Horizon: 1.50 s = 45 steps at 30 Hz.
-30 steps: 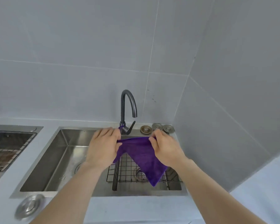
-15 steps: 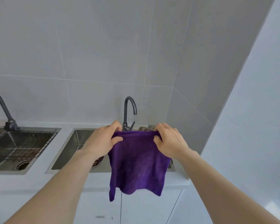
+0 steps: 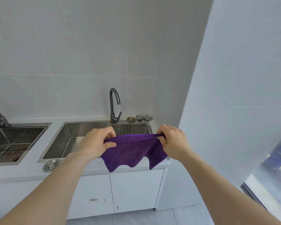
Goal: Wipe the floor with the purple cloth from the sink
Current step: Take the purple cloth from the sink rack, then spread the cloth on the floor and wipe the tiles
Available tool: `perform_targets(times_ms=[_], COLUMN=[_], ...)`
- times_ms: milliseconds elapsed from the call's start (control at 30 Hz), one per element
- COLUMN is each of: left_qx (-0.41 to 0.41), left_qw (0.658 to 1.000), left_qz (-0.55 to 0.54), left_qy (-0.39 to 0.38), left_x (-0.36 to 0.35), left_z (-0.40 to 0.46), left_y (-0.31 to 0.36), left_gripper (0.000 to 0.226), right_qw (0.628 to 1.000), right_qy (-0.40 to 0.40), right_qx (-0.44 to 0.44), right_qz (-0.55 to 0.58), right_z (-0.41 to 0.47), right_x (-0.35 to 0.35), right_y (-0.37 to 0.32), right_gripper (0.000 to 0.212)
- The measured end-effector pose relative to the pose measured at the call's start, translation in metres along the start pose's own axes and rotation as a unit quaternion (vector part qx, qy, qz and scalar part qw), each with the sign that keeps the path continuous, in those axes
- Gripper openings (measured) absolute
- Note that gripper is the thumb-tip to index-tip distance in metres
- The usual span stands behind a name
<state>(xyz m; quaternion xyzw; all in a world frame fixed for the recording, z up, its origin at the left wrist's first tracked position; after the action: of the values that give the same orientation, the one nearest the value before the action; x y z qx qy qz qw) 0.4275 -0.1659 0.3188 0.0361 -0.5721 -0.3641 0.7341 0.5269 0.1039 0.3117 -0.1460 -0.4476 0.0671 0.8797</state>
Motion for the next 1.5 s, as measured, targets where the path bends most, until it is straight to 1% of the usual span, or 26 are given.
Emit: perform_targets(times_ms=[133, 267, 367, 467, 600, 833, 1000, 1133, 1233, 1400, 1500], left_qx=[0.000, 0.004, 0.013, 0.032, 0.056, 0.094, 0.116, 0.113, 0.111, 0.145, 0.167], left_qw=[1.000, 1.000, 0.999, 0.998, 0.995, 0.988, 0.980, 0.975, 0.974, 0.967, 0.961], left_qz=[0.012, 0.023, 0.029, 0.037, 0.027, 0.014, -0.007, -0.008, -0.009, -0.015, -0.015], left_qy=[0.000, -0.013, -0.022, -0.051, -0.074, -0.123, -0.160, -0.190, -0.197, -0.210, -0.221], left_x=[-0.017, -0.041, -0.063, -0.087, -0.110, -0.152, -0.194, -0.239, -0.275, -0.346, -0.390], left_z=[-0.026, -0.059, -0.091, -0.126, -0.162, -0.214, -0.250, -0.285, -0.313, -0.377, -0.422], left_y=[0.028, 0.042, 0.041, 0.037, 0.022, -0.034, -0.092, -0.142, -0.176, -0.223, -0.250], left_gripper=[0.018, 0.017, 0.016, 0.012, 0.011, 0.013, 0.013, 0.013, 0.016, 0.017, 0.019], right_qw=[1.000, 0.999, 0.998, 0.994, 0.988, 0.980, 0.973, 0.967, 0.963, 0.956, 0.950], right_qy=[-0.013, -0.020, -0.035, -0.074, -0.116, -0.160, -0.179, -0.202, -0.216, -0.242, -0.263], right_qx=[-0.012, -0.026, -0.042, -0.062, -0.082, -0.116, -0.146, -0.157, -0.158, -0.166, -0.171], right_qz=[0.009, 0.029, 0.043, 0.052, 0.051, 0.035, 0.013, 0.001, -0.005, -0.011, -0.006], right_z=[-0.030, -0.063, -0.094, -0.132, -0.174, -0.237, -0.294, -0.349, -0.389, -0.467, -0.519], right_x=[0.021, 0.021, 0.015, 0.000, -0.019, -0.071, -0.129, -0.187, -0.227, -0.287, -0.326], right_y=[0.028, 0.047, 0.057, 0.066, 0.071, 0.057, 0.045, 0.041, 0.042, 0.053, 0.066], right_gripper=[0.006, 0.008, 0.008, 0.008, 0.009, 0.010, 0.010, 0.011, 0.014, 0.023, 0.022])
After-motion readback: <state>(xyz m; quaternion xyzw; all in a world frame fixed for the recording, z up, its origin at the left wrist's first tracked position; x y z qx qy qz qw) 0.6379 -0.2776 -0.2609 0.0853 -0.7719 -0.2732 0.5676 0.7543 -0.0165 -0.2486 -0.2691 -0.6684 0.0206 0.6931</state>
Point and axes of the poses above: each hand's wrist, its own z-axis towards the middle knuckle, its own x-axis out of the back of the hand, y = z × x, the point moved 1 cm from there along z, towards the middle knuckle, and after that the axes turned 13 degrees about y, right-handed, at the moved point
